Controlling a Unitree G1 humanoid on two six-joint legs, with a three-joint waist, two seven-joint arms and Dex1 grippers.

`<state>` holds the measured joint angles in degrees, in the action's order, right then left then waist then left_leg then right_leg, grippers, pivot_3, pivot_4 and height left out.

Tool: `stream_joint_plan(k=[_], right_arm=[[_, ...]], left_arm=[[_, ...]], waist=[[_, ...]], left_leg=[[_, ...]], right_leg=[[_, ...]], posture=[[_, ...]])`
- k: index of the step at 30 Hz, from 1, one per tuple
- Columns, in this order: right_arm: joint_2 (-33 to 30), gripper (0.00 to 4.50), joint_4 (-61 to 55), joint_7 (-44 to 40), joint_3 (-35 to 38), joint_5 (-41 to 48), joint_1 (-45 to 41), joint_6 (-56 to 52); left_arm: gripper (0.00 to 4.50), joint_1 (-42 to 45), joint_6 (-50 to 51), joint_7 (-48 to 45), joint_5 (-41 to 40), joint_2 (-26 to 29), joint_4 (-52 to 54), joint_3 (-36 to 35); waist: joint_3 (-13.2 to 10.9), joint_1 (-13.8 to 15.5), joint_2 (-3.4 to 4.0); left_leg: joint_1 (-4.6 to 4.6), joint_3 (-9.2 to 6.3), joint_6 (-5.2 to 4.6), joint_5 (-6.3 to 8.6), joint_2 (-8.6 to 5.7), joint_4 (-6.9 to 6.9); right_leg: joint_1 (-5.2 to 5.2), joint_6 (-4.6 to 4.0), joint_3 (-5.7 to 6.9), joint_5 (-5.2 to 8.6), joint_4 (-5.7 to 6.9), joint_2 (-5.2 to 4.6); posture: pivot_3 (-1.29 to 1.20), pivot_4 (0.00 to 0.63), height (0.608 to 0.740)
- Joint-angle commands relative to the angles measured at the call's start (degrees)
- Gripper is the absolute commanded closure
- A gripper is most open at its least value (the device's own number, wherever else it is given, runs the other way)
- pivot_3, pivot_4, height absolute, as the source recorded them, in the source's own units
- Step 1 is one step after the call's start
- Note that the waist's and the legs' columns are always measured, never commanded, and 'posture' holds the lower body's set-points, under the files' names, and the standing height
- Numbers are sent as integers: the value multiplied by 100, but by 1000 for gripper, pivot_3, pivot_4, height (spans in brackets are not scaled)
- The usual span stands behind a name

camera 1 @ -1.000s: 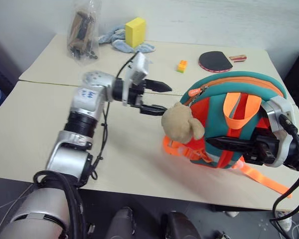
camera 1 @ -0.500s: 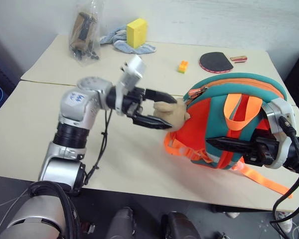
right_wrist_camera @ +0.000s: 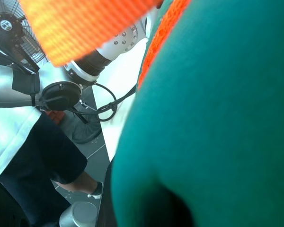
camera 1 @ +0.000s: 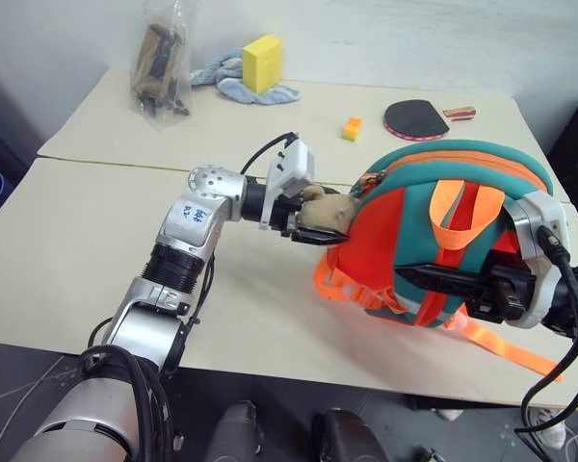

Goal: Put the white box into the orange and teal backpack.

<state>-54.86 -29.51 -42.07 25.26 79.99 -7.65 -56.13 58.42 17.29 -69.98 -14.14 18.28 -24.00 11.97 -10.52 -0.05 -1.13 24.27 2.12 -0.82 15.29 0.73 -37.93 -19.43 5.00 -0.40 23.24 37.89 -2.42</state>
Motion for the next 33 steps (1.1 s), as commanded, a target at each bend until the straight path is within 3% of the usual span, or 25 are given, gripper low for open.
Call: stream_joint_plan(k=[1, 4, 6, 17, 24, 33], right_arm=[[-37, 4500, -195, -66, 303, 155, 72, 134], [-47, 4500, -207, -109, 403, 159, 136, 164], [-30, 4500, -235, -144, 473, 82, 227, 197], [288, 4500, -588, -247, 749, -483, 958, 785], [406, 4500, -736, -164, 543, -1122, 1132, 1191], [252, 4500, -686, -32, 688, -817, 920, 1128]], left_arm=[[2008, 262, -135, -98, 8, 53, -156, -111], [2699, 413, -148, -284, -79, 176, -376, -239], [2887, 541, -228, -395, -49, 322, -618, -311], [2913, 1020, -1836, -619, 1001, 1166, -2520, -38], [2913, 280, -2175, -594, 1236, 498, -2460, 299], [2913, -21, -2786, 468, 1980, -131, -2851, 641]], waist=[[0, 0, 0], [0, -2, 0], [0, -7, 0], [0, -9, 0], [0, -3, 0], [0, 7, -1]], left_leg=[[0, 0, 0, 0, 0, 0], [1, 0, 0, 0, 0, 0], [1, 0, 0, 0, 0, 1], [0, 2, 0, 0, 0, 2], [-2, 2, 0, 0, 0, 1], [-6, 2, -1, 1, -1, -3]], right_leg=[[1, 0, 0, 0, 0, 0], [0, 0, 0, 0, 1, 0], [-1, 0, 1, 0, 2, 1], [-4, 0, 1, 0, 4, 1], [-3, 0, -1, 0, 7, -1], [0, 0, -1, 0, 5, -1]], posture=[[0, 150, 740], [0, 150, 740], [0, 150, 740], [0, 150, 740], [0, 150, 740], [0, 150, 740]])
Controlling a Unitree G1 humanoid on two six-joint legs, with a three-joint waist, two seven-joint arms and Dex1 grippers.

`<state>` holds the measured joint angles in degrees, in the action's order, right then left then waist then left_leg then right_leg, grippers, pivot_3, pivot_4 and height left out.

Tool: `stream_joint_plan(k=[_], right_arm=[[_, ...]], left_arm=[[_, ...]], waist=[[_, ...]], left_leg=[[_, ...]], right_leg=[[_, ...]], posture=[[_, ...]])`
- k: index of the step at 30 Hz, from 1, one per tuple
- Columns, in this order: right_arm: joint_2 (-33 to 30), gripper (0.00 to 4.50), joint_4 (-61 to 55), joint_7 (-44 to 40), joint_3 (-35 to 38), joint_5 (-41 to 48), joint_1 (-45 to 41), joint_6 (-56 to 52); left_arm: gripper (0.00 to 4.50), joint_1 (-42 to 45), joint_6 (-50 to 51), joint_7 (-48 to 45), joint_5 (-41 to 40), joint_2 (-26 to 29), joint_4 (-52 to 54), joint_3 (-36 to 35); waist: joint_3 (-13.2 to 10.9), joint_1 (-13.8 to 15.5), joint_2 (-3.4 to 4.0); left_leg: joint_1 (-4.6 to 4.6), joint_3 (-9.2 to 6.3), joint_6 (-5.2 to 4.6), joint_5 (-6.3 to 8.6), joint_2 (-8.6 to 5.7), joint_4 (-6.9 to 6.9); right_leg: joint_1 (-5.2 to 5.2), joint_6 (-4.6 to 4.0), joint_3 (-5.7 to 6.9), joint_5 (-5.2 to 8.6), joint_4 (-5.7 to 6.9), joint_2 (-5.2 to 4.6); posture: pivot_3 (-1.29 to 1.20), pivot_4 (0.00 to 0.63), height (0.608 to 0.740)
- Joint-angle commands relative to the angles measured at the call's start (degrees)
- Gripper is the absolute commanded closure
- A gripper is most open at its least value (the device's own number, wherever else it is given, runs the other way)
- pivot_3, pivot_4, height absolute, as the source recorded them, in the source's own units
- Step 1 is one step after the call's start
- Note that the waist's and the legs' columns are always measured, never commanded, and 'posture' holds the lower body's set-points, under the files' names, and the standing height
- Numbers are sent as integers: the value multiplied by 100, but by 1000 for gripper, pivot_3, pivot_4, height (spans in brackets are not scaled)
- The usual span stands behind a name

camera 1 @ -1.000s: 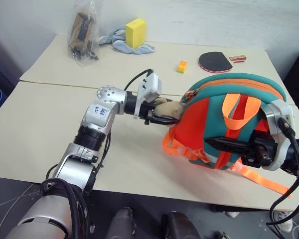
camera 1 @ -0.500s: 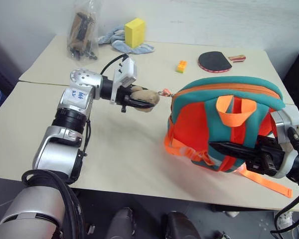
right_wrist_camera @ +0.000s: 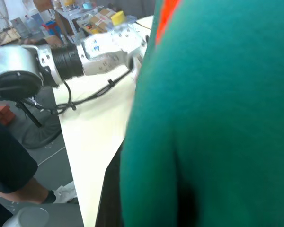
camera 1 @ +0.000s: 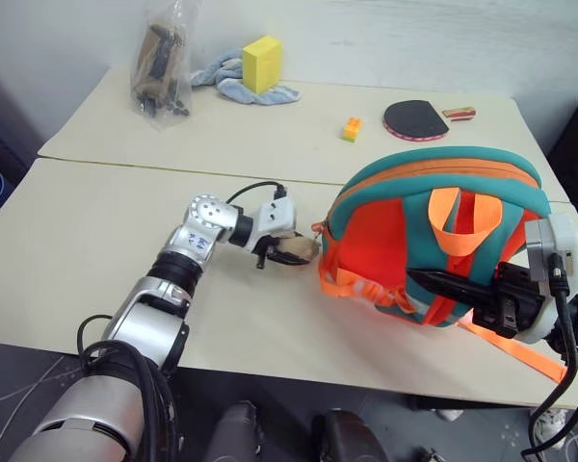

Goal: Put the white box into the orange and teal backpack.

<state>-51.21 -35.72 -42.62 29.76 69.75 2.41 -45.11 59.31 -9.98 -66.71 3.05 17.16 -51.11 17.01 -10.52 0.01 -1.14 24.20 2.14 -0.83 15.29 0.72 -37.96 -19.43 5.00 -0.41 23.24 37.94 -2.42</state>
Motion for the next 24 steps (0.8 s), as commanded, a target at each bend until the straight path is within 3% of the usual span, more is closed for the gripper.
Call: stream_joint_plan(k=[1, 2, 3, 7, 10, 13, 17, 20, 24], right_arm=[[-146, 4500, -43, 21, 219, 176, -76, -3], [-198, 4500, -9, 7, 164, 38, -28, -31], [-240, 4203, 45, 30, 93, -125, 12, -52], [-307, 2949, 504, 232, 258, -104, 130, -341], [-510, 1962, 568, -211, 935, -117, 525, -460], [-920, 1109, 1053, -1050, 2165, -144, 993, -789], [-1491, 26, 2004, -2253, 3375, -763, 1567, -954], [-1841, 26, 2673, -2902, 3766, -1252, 1747, -845], [-1961, 26, 3223, -2822, 3377, -1596, 1215, -534]], left_arm=[[2913, -109, -5, 114, 222, -33, -126, 91], [2913, -111, 123, 21, 128, -30, -81, 17], [2913, -120, 265, -99, 29, -7, -18, -54], [1644, -367, 1204, -965, -602, 446, 824, -423], [738, -670, 2015, -1386, -1109, 915, 1729, -724], [30, -974, 2789, -1780, -1680, 1622, 2580, -1175], [0, -1064, 4172, -1947, -2448, 2610, 3389, -1908], [0, -1081, 5149, -2013, -3197, 3204, 3862, -2471], [0, -1316, 5290, -1457, -3462, 3207, 4353, -2818]], waist=[[0, 8, 0], [0, 13, 0], [0, 11, 0], [0, -28, 0], [-1, -52, 2], [-3, -25, 7], [-5, -21, 5], [-8, -28, 2], [-7, -18, 4]], left_leg=[[-1, 0, 0, 0, 0, 0], [-2, 0, -1, 0, 0, -1], [-1, 0, -2, 0, 0, -1], [0, -1, 0, 0, 0, 1], [1, 1, 9, -6, 1, 14], [-1, -1, 18, -12, 2, 23], [-3, -1, 15, -11, 2, 25], [-7, -2, -15, 5, 0, 39], [-24, -2, -16, 4, -4, 45]], right_leg=[[3, 0, 0, 0, 0, 0], [3, 0, 1, 0, 1, -1], [3, 0, 1, 0, 1, -1], [2, 0, 1, 0, 3, -1], [-9, -2, -2, 1, 12, 1], [-8, -5, 1, 2, 11, 4], [0, -5, 0, 2, 2, 3], [2, -6, 1, 2, -12, 0], [16, -6, 0, 3, -22, -8]], posture=[[0, 150, 740], [0, 150, 740], [0, 150, 740], [0, 150, 740], [0, 150, 740], [0, 150, 740], [0, 150, 740], [0, 150, 740], [0, 150, 740]])
